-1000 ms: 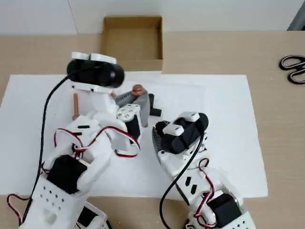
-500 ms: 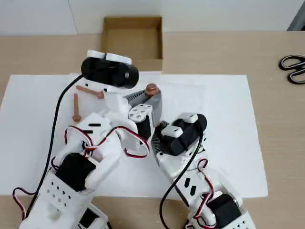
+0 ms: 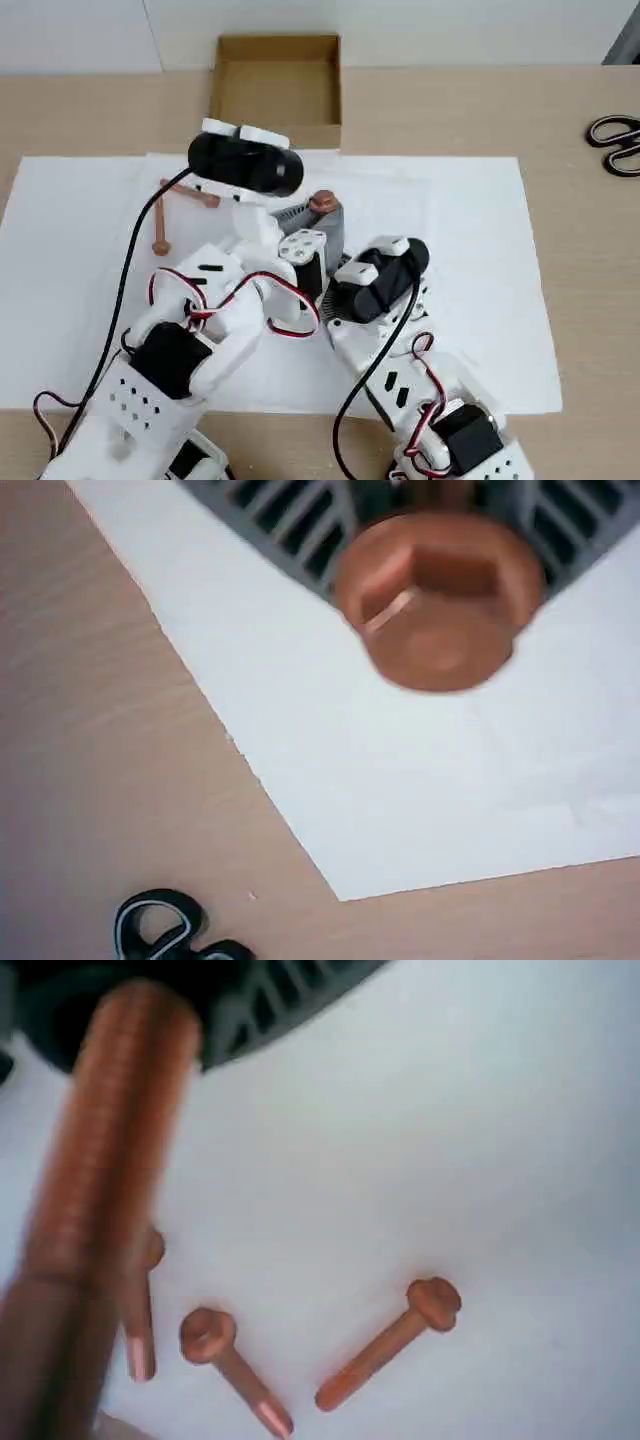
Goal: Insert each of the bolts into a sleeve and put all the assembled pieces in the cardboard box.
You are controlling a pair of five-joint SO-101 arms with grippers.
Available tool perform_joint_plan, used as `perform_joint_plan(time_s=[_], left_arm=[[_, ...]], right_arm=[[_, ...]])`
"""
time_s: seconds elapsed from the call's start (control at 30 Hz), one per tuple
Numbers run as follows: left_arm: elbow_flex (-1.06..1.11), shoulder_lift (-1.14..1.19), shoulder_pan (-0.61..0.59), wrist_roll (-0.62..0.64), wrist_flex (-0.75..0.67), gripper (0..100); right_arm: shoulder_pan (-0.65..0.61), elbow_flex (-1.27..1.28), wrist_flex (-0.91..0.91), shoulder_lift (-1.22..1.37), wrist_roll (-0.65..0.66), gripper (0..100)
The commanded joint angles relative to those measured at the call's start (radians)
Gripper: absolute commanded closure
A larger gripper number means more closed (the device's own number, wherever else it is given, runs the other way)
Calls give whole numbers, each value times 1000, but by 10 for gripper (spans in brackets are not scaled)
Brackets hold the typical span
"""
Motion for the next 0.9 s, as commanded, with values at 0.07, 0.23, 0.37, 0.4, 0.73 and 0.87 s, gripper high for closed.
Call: perform_joint_plan(time_s=[0.07,0.23,0.37,0.4,0.73,0.87], left_arm=[[48,5,8,-68,-68,995],[68,3,8,-75,-81,995],[64,3,6,-74,-83,995],[62,3,0,-72,-83,995],[38,3,-31,-25,-84,995],[44,8,-32,-25,-127,995]], right_arm=[[-2,-20,-19,-18,-8,995],[-2,-20,-19,-19,-8,995],[-2,-20,-19,-19,-8,995],[-2,-20,-19,-19,-6,995],[-2,-20,-19,-19,-6,995],[-2,-20,-19,-19,-6,995]])
